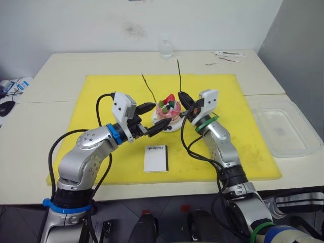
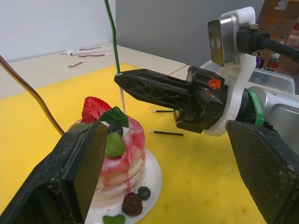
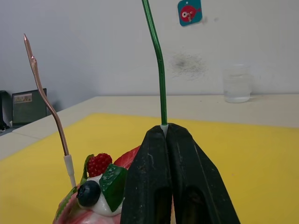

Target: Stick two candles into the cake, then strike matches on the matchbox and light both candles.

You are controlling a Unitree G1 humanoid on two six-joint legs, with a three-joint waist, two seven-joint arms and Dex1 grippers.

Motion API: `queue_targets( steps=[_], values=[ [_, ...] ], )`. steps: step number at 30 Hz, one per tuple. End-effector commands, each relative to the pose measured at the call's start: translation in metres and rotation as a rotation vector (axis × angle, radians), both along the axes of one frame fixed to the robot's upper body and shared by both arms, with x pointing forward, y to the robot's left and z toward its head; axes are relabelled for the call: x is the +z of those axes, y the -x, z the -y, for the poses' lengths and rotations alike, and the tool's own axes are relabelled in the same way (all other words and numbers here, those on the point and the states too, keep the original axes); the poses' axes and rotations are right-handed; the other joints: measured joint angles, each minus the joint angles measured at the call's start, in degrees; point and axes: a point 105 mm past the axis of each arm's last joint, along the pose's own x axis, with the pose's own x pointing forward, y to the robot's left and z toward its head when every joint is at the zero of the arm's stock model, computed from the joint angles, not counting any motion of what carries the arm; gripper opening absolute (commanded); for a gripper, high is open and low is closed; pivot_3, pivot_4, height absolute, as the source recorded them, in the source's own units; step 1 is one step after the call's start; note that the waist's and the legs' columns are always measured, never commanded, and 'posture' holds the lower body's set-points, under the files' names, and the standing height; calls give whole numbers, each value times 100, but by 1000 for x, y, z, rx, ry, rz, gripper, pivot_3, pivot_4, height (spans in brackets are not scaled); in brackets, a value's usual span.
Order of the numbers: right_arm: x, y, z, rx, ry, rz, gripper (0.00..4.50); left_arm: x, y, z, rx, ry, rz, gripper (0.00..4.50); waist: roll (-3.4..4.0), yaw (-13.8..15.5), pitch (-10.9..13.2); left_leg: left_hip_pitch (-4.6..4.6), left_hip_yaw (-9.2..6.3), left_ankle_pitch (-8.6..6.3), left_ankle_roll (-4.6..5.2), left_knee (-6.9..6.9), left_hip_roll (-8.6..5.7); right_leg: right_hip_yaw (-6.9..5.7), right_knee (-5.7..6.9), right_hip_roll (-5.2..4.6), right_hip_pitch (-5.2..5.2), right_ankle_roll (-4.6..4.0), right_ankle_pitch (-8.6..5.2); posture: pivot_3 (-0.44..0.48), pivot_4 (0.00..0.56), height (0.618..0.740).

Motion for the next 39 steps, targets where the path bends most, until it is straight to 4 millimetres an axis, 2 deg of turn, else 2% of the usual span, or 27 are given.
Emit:
queue_targets(
  steps=[1,11,25,39],
  values=[
    [9,2,-1,6,-27,28,14,11,5,0,-13,3,47,4500,0,0,0,0,0,0,0,0,0,0,0,0,0,0,0,0,150,740],
    [13,6,-5,37,-69,32,14,10,6,0,-18,-2,45,4500,0,0,0,0,0,0,0,0,0,0,0,0,0,0,0,0,150,740],
    [-4,0,-1,-6,-1,-9,14,9,6,0,-15,-2,43,4500,0,0,0,0,0,0,0,-1,0,0,0,0,0,0,0,0,150,740],
    [-13,4,-4,16,-94,-95,14,11,4,-7,27,2,56,4500,0,1,0,0,-1,0,0,-1,0,1,0,0,0,0,0,0,150,740]
  ],
)
